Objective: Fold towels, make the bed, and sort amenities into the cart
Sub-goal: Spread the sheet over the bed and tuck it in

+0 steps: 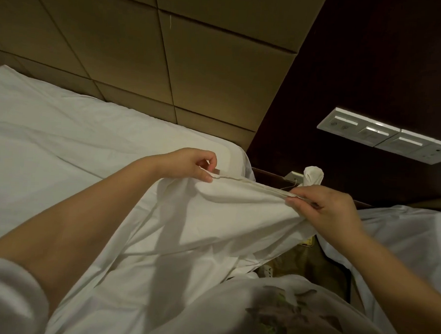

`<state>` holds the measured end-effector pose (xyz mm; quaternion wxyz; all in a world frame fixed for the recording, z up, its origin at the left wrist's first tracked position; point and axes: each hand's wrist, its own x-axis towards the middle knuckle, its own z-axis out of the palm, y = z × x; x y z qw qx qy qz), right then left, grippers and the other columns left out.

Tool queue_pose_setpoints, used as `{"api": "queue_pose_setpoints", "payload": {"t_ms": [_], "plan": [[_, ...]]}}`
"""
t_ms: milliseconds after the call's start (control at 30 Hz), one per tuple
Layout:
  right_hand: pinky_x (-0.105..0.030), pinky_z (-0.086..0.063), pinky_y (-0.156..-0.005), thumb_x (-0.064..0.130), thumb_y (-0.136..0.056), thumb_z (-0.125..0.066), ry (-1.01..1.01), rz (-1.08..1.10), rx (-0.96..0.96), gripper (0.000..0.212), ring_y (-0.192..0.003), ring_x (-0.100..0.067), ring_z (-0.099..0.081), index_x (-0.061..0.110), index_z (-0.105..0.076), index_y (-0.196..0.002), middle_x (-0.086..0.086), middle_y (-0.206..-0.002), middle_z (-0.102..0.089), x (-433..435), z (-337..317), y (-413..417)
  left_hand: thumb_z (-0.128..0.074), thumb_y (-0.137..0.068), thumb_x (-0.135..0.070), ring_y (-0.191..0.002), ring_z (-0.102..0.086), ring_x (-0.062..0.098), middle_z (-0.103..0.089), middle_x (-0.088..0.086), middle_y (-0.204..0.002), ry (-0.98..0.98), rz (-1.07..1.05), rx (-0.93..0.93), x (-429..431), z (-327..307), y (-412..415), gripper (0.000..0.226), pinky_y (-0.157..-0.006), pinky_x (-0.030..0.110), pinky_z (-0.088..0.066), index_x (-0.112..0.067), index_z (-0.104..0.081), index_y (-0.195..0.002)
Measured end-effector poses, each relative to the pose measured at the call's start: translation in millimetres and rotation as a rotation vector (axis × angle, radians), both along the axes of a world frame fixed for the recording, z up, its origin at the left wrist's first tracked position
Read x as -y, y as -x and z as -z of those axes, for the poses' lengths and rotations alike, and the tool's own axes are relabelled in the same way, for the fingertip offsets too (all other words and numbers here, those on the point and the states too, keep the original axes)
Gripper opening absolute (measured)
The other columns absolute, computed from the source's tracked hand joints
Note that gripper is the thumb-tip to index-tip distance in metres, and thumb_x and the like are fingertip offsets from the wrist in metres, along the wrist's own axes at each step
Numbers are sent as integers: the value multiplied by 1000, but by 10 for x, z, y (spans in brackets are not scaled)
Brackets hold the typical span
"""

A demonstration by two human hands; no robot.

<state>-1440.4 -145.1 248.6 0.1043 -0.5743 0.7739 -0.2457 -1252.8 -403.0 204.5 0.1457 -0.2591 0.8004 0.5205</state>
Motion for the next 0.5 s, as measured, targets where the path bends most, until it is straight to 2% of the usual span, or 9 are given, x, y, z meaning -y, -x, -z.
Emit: {"api": "queue_pose_setpoints", "payload": {"t_ms": [67,133,200,267,333,367,433,500], "plan": [[-34,-52,-68,18,-82,-72,-19,25,3,18,-79,-21,-66,12,-75,-99,-3,-88,-72,8,21,13,-73,-80,-10,-63,-48,-8,-56,-16,-71,56,-1,-32,-52,-33,-9,13,-63,8,-34,-15,-61,-79],[-32,-50,-70,20,-83,-72,-27,44,16,20,-82,-19,-65,11,-74,-100,-3,-90,-72,25,35,30,-74,-79,-10,-56,-45,-7,-58,-24,-64,111,-71,-89,-109,-47,-54,12,-56,8,-32,-14,-63,-78],[-33,-49,-71,16,-82,-72,-34,58,25,20,-83,-21,-65,11,-74,-101,-4,-91,-72,34,52,35,-75,-78,-13,-56,-41,0,-63,-27,-77,141,-159,-150,-152,-31,-135,16,-58,11,-32,-22,-62,-75],[-33,-50,-71,16,-82,-72,-41,53,16,20,-81,-23,-65,11,-74,-101,-5,-90,-72,45,66,24,-74,-80,-16,-61,-44,1,-66,-21,-96,162,-168,-181,-204,2,-212,22,-63,11,-35,-30,-59,-73],[-31,-48,-70,25,-83,-71,-30,43,9,23,-80,-22,-65,10,-74,-100,-5,-89,-72,64,68,17,-70,-84,-17,-70,-52,-5,-66,-17,-99,192,-119,-205,-319,28,-267,18,-69,9,-37,-30,-58,-77],[-30,-48,-69,33,-84,-66,-13,38,10,29,-79,-19,-65,10,-74,-99,-4,-88,-72,76,66,20,-67,-87,-17,-75,-55,-6,-66,-15,-99,223,-100,-226,-380,55,-287,11,-72,10,-40,-24,-61,-82],[-30,-49,-69,44,-83,-53,20,31,18,43,-78,-16,-63,10,-75,-97,-3,-87,-72,98,67,31,-65,-88,-13,-88,-59,4,-66,-6,-105,312,-97,-305,-465,127,-312,4,-81,21,-47,-11,-62,-89],[-31,-50,-68,51,-84,-48,29,23,30,50,-77,-19,-65,11,-75,-96,-3,-86,-72,112,71,44,-65,-88,-12,-97,-60,16,-66,1,-108,373,-128,-338,-492,216,-324,5,-86,32,-50,-10,-60,-87]]}}
